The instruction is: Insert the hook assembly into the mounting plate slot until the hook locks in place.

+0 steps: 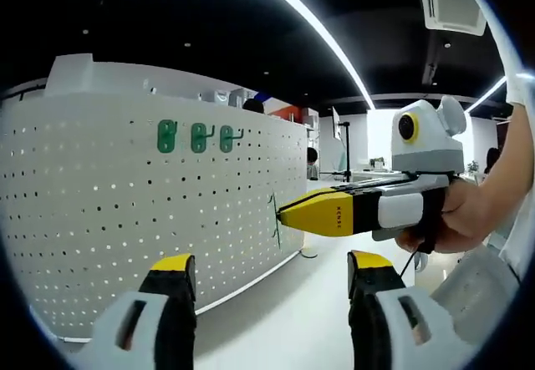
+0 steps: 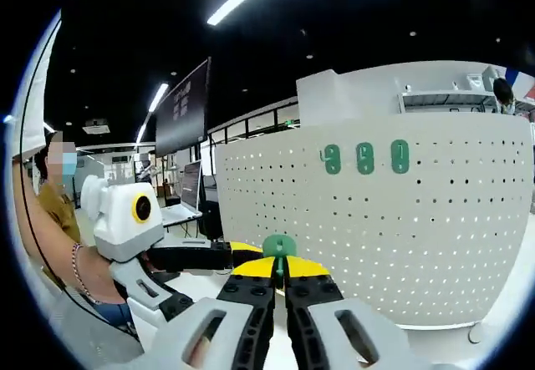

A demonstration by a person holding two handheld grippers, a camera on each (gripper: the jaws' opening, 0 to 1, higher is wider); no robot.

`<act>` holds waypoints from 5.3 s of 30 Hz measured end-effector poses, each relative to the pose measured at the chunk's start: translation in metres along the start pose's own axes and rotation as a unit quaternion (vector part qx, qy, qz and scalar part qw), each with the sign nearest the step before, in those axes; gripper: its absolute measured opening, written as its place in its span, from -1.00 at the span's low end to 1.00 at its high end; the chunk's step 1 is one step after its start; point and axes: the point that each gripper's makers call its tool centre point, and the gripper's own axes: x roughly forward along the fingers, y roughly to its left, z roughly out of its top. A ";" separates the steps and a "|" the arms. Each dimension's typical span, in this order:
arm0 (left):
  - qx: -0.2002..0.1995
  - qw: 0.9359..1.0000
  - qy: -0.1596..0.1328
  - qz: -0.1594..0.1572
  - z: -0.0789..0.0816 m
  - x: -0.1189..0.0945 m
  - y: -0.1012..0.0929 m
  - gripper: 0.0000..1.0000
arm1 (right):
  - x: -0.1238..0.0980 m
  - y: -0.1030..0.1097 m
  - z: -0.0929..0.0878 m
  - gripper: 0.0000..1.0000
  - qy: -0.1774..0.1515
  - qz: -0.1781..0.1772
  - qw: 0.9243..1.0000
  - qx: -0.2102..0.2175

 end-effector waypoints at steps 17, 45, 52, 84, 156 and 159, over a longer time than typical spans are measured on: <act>-0.005 1.000 0.005 0.012 -0.005 -0.008 0.008 0.51 | -0.001 -0.031 0.011 -1.00 -0.013 -0.029 0.999 0.020; -0.010 0.999 0.010 0.041 -0.012 -0.030 0.025 0.50 | -0.001 -0.105 0.047 -1.00 -0.046 -0.104 0.993 0.019; -0.012 0.999 0.010 0.048 -0.012 -0.036 0.028 0.49 | 0.000 -0.115 0.054 -1.00 -0.052 -0.115 0.992 0.017; -0.023 0.997 0.014 0.073 -0.018 -0.057 0.039 0.48 | 0.010 -0.167 0.088 -1.00 -0.087 -0.175 0.981 -0.025; -0.042 0.995 0.026 0.089 -0.032 -0.061 0.050 0.43 | 0.037 -0.198 0.093 -0.98 -0.088 -0.285 0.953 -0.048; -0.043 0.995 0.026 0.088 -0.032 -0.061 0.050 0.42 | 0.037 -0.199 0.092 -0.98 -0.091 -0.298 0.949 -0.041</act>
